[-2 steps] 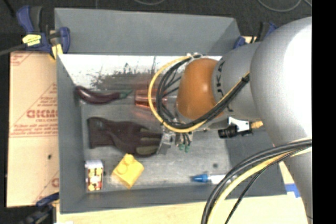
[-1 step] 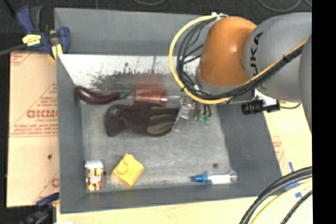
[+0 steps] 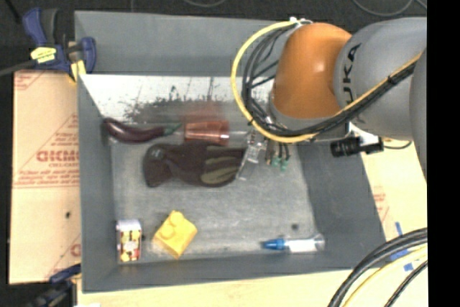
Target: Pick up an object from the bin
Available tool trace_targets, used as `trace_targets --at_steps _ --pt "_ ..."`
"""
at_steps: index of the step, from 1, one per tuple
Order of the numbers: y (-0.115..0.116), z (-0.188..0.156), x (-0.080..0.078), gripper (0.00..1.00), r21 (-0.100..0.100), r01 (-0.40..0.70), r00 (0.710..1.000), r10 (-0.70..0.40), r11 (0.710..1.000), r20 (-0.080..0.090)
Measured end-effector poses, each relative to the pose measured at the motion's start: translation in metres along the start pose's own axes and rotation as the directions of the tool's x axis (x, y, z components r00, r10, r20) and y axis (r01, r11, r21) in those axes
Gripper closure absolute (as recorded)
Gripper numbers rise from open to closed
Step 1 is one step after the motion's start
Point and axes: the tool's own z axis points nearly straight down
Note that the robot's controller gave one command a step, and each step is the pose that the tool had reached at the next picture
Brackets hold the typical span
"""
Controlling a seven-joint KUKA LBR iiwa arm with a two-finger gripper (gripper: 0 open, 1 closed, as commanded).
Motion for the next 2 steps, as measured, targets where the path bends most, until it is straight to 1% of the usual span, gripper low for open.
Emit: trace_targets --at_steps 1,2 --pt "0.0 -0.001 0.0 1.0 0.0 0.001 1.0 -0.001 1.0 0.0" --pt "-0.017 -0.027 0.022 1.0 -0.002 0.173 0.985 -0.173 0.985 0.009"
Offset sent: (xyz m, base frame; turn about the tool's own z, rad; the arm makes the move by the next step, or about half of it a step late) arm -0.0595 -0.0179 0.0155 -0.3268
